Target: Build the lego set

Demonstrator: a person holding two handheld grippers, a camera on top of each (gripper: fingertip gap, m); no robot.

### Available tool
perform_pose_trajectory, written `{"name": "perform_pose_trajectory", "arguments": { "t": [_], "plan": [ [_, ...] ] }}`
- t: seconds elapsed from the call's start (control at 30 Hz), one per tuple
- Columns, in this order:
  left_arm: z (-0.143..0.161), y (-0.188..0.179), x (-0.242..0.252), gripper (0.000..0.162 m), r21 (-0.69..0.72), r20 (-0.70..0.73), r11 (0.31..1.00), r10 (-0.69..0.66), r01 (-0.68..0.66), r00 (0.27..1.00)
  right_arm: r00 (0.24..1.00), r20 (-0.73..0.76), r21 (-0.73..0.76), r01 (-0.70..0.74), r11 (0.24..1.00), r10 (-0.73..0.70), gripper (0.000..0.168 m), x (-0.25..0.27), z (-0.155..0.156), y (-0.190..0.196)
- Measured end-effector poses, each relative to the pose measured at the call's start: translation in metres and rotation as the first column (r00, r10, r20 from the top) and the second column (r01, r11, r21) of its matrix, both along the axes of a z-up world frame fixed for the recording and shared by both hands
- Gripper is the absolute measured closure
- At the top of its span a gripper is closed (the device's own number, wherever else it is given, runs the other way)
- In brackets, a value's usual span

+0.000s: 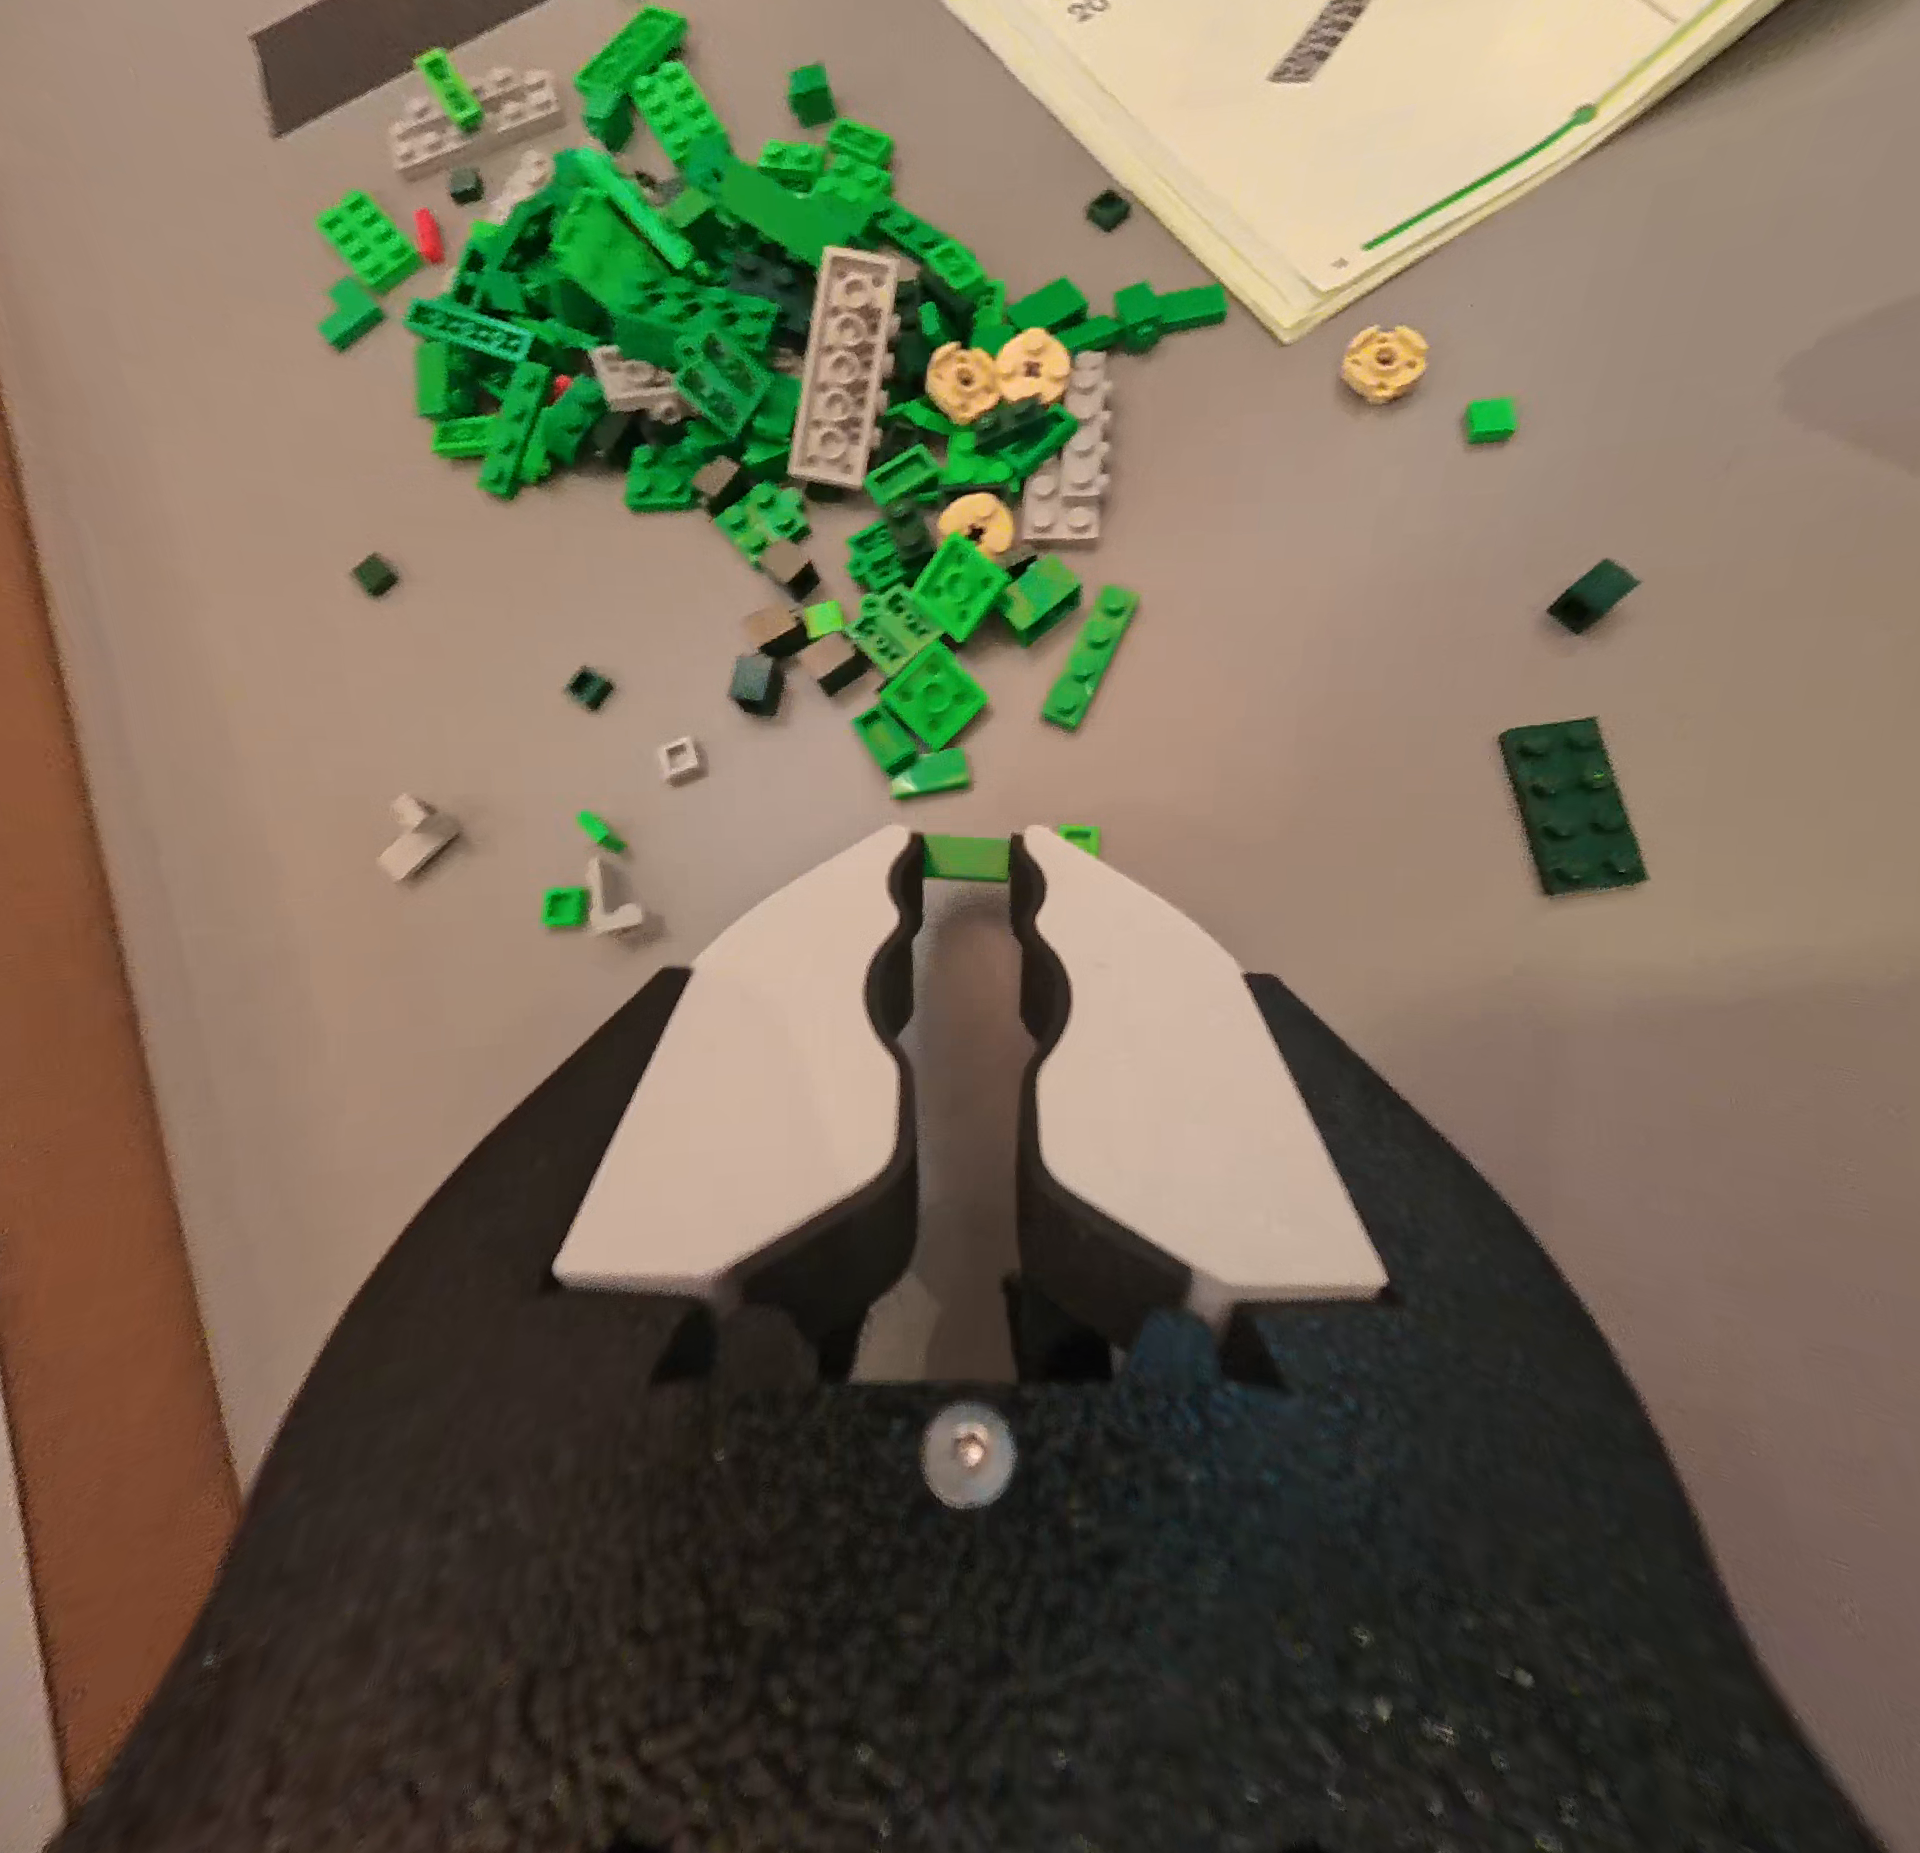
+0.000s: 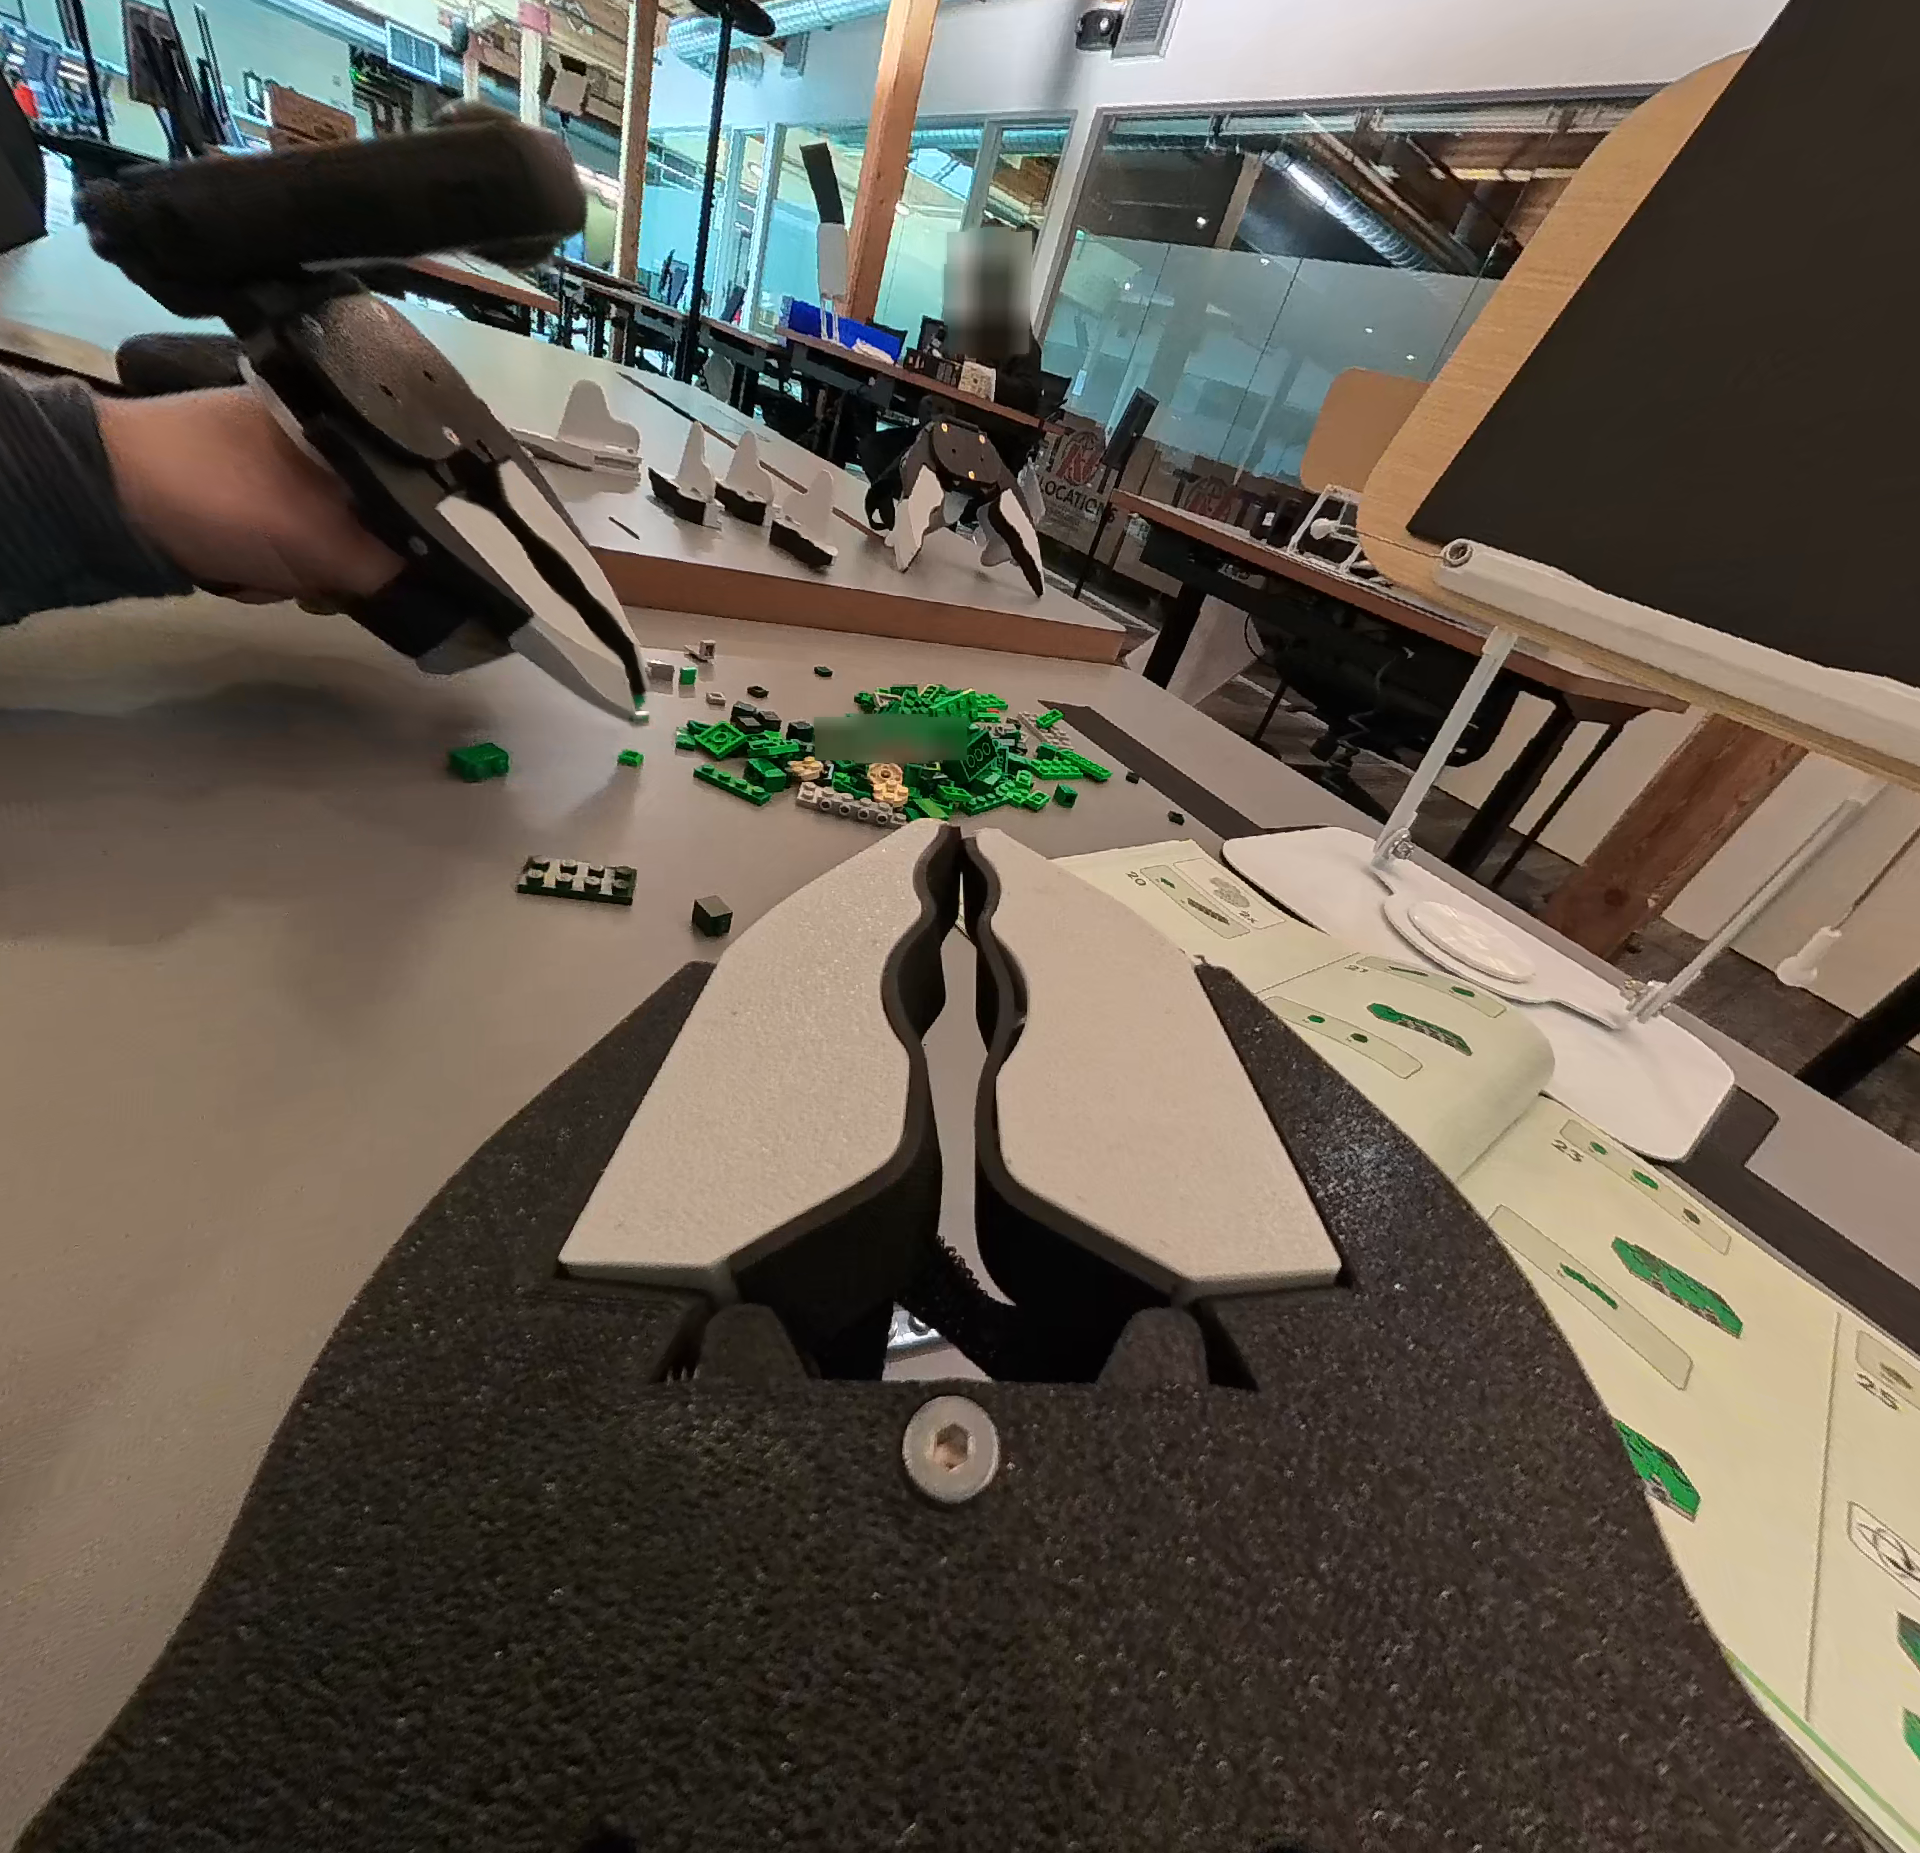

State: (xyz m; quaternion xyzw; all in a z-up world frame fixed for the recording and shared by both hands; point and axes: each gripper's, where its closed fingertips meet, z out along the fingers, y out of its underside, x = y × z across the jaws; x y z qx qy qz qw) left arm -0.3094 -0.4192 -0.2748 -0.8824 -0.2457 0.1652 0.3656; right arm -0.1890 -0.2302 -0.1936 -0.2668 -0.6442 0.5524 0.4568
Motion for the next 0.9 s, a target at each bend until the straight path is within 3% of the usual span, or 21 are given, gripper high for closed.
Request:
{"name": "perform_pose_trajectory", "arguments": {
  "t": [0.2, 0.57, 0.63, 0.77, 0.9],
  "plan": [
    [-0.002, -0.021, -0.002, 0.147, -0.037, -0.011, 0.999, -0.017, 0.016, 1.0, 1.0, 0.001, 0.001, 0.0, 1.0, 0.0, 0.168, 0.0, 0.0, 0.0],
    [-0.013, -0.016, 0.005, 0.147, -0.047, 0.049, 0.997, -0.056, 0.058, 0.997, 1.0, 0.002, 0.004, 0.0, 1.0, 0.0, 0.168, 0.0, 0.0, 0.0],
    [-0.012, -0.017, 0.004, 0.136, -0.043, 0.038, 0.998, -0.043, 0.045, 0.998, 1.0, 0.002, 0.004, 0.0, 1.0, 0.0, 0.168, 0.0, 0.0, 0.0],
    [0.001, -0.014, 0.001, 0.128, 0.016, 0.002, 0.999, -0.034, 0.033, 0.999, 1.0, -0.001, 0.003, 0.001, 1.0, -0.001, 0.168, 0.0, 0.0, 0.0],
    [0.025, 0.013, 0.009, 0.118, 0.189, 0.005, 0.978, -0.092, 0.089, 0.996, 1.0, -0.001, 0.006, 0.003, 1.0, -0.003, 0.168, 0.0, 0.0, 0.0]
  ]
}}
